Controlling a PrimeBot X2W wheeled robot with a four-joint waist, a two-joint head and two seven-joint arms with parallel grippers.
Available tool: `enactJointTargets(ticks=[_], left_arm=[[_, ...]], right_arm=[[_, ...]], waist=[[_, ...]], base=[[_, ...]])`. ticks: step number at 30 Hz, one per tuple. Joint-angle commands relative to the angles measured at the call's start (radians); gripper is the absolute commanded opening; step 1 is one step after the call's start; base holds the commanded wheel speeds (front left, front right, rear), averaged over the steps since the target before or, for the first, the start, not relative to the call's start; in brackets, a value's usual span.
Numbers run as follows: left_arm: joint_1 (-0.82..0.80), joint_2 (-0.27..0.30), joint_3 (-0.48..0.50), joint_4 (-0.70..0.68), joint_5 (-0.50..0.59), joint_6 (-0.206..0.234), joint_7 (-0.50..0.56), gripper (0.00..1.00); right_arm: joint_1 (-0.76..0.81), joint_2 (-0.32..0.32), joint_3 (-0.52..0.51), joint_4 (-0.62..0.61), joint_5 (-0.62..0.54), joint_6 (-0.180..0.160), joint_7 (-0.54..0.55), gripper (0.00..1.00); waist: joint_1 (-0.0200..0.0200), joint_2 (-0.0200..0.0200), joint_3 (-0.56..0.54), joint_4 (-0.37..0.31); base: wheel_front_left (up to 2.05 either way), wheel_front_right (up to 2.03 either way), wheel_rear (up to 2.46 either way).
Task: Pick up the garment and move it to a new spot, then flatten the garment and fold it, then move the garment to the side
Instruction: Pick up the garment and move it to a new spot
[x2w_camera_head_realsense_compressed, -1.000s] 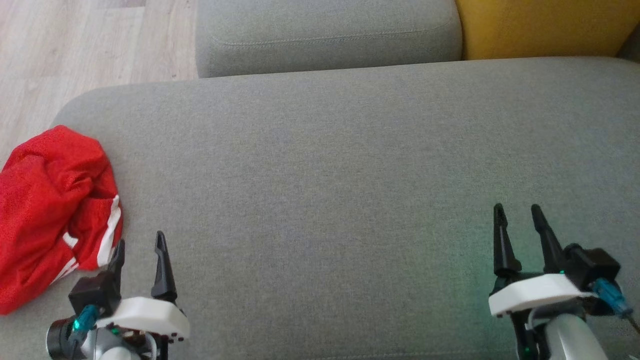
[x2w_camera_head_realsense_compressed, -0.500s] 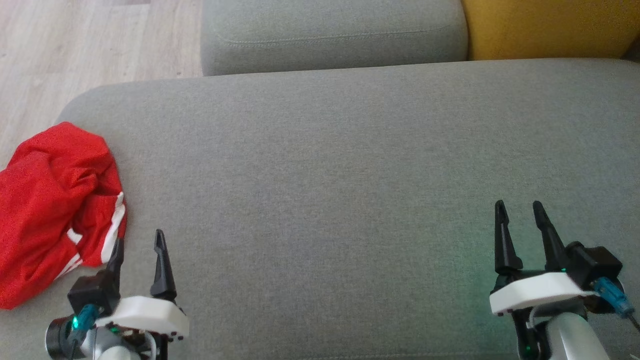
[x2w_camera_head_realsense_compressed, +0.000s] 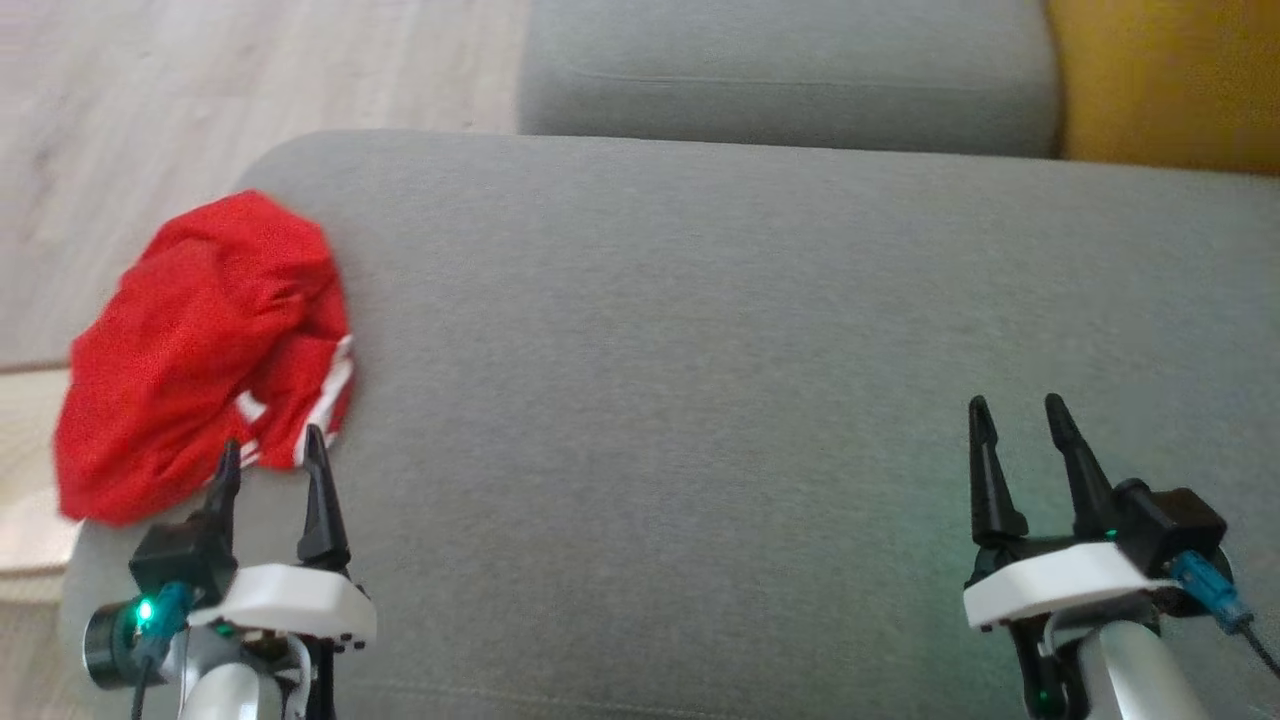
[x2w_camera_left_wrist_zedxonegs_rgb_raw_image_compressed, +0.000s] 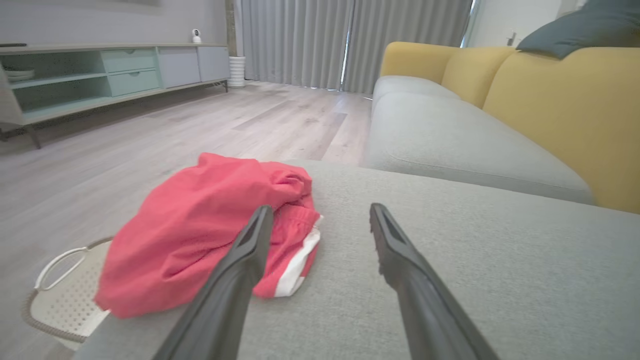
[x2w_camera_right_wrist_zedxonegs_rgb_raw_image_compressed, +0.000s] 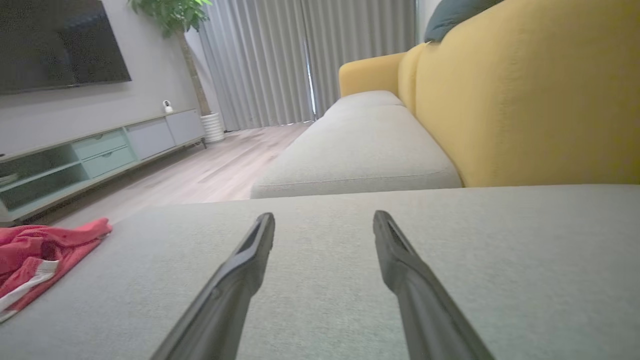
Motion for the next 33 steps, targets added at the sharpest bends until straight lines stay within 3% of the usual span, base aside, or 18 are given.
enactJointTargets(ticks=[1, 13, 20, 33], left_arm=[[-0.047, 0.017, 0.03, -0.04, 0.005, 0.003, -0.012, 1.0], [-0.037, 0.017, 0.053, -0.037, 0.003, -0.001, -0.012, 1.0], [-0.025, 0.017, 0.078, -0.017, 0.002, 0.001, -0.012, 1.0], [0.007, 0.017, 0.124, -0.034, -0.024, 0.012, -0.012, 1.0]], right_arm=[[-0.032, -0.008, 0.028, -0.038, 0.007, 0.008, -0.011, 1.0], [-0.03, -0.008, 0.053, -0.043, 0.025, 0.008, -0.011, 1.0], [-0.038, -0.008, 0.074, -0.039, 0.026, 0.008, -0.011, 1.0], [-0.06, -0.008, 0.106, -0.025, 0.004, 0.008, -0.011, 1.0]], waist=[[0.0, 0.0, -0.004, 0.059], [0.0, 0.0, 0.002, 0.287], [0.0, 0.0, 0.01, 0.382], [0.0, 0.0, 0.032, 0.41]], base=[[0.0, 0.0, 0.0], [0.0, 0.0, 0.0], [0.0, 0.0, 0.0], [0.0, 0.0, 0.0]])
